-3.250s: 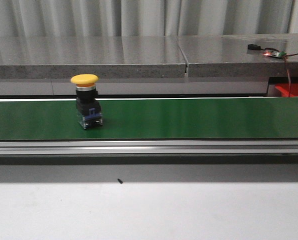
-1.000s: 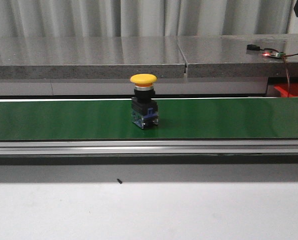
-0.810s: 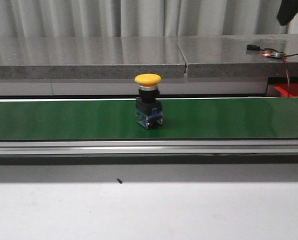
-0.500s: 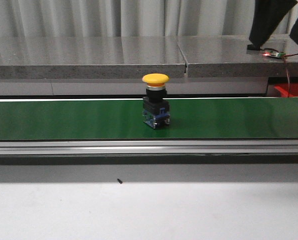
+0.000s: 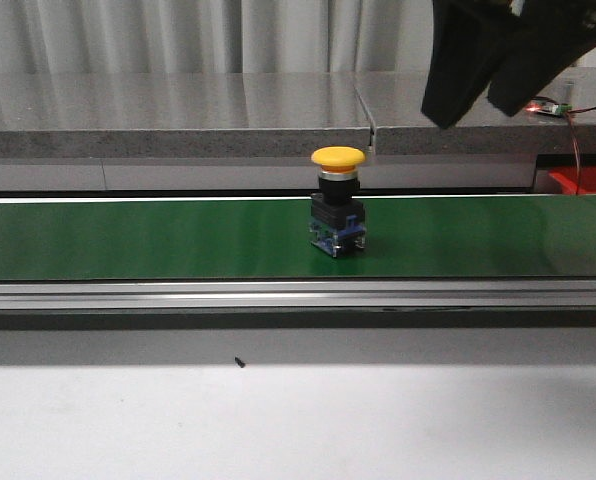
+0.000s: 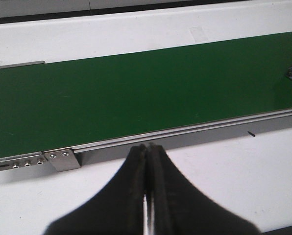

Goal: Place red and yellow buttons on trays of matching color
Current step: 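Lower the right gripper onto the yellow button on the belt, grasp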

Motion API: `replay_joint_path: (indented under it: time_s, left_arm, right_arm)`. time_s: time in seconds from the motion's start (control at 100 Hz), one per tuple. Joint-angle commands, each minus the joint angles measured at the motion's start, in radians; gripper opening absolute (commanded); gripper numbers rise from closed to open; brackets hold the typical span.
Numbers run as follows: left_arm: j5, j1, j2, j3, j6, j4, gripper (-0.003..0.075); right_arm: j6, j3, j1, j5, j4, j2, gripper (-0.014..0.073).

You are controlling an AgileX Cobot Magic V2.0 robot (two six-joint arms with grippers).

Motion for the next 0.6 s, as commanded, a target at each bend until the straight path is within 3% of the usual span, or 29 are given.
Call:
replay_joint_path:
  time_s: [0.0,0.49,0.59]
  left_arm:
    - [-0.065,-0.007,0.000,-0.025,-0.011,-0.020,-0.0019]
    - [-0.065,-0.007,0.000,-0.025,-0.011,-0.020,-0.0019]
    - [-0.065,-0.007,0.000,-0.025,-0.011,-0.020,-0.0019]
  right_arm:
    - [-0.061,-0.025,0.016,-0.044,0.041,-0.006,0.0527]
    - [-0.111,-0.026,0.049,-0.253,0.074,0.155,0.0527]
    - [-0.110,-0.026,0.049,-0.295,0.089,0.173,0.0493]
